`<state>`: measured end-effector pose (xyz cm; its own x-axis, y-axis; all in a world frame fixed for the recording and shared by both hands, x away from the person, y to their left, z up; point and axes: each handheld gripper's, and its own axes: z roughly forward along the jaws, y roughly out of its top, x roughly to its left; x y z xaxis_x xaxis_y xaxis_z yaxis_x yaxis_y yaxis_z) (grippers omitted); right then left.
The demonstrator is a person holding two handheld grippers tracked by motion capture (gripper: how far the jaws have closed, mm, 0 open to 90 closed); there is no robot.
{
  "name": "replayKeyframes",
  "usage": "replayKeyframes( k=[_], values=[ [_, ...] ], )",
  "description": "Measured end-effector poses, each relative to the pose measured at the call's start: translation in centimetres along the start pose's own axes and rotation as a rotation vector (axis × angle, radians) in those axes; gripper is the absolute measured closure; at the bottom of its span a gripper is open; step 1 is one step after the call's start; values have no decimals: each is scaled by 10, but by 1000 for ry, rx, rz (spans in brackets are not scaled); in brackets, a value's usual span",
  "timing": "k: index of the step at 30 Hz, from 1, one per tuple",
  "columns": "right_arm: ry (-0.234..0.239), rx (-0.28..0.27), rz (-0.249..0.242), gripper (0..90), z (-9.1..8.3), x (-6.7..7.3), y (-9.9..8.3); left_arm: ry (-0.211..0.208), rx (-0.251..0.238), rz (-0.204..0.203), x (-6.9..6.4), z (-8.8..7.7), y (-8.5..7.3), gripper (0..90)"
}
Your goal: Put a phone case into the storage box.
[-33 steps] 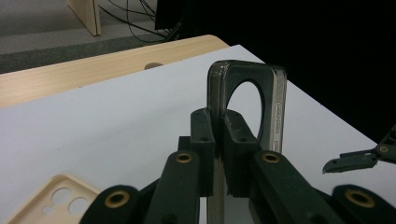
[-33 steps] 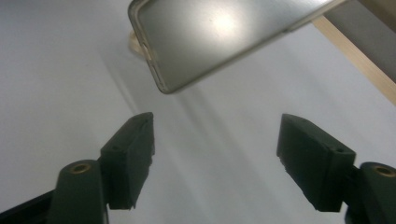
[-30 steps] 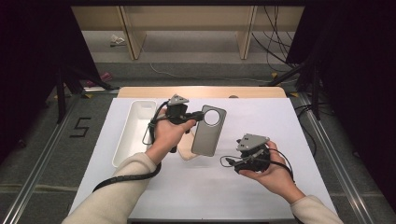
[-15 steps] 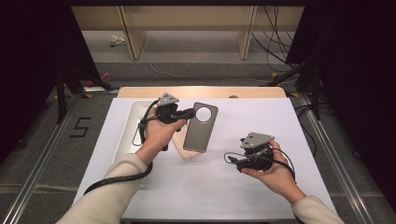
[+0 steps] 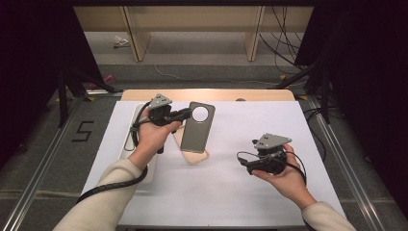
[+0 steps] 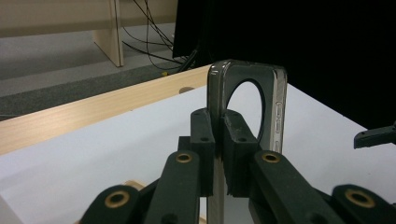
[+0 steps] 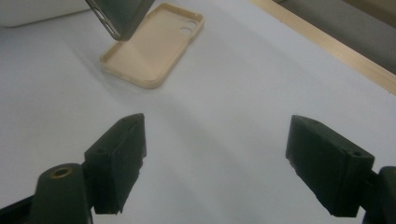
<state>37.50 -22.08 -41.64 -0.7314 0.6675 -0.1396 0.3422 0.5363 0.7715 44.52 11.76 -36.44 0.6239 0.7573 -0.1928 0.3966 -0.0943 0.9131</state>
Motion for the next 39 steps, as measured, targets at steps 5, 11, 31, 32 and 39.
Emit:
replayKeyframes(
  k=[5,11,31,32,39],
  values=[
    [-4,-22,39,194,-3,-4,-2,12,-12,1,7,-7,2,837],
    [-11,-43,62,192,-6,-7,-3,23,-22,-3,13,-14,5,836],
    [-19,-73,112,178,-9,-14,-6,52,-61,-13,29,-30,13,836],
    [-19,-73,112,178,-9,-14,-6,52,-63,-13,30,-31,13,836],
    [-18,-71,115,177,-8,-14,-6,63,-78,-14,37,-39,17,836]
  ],
)
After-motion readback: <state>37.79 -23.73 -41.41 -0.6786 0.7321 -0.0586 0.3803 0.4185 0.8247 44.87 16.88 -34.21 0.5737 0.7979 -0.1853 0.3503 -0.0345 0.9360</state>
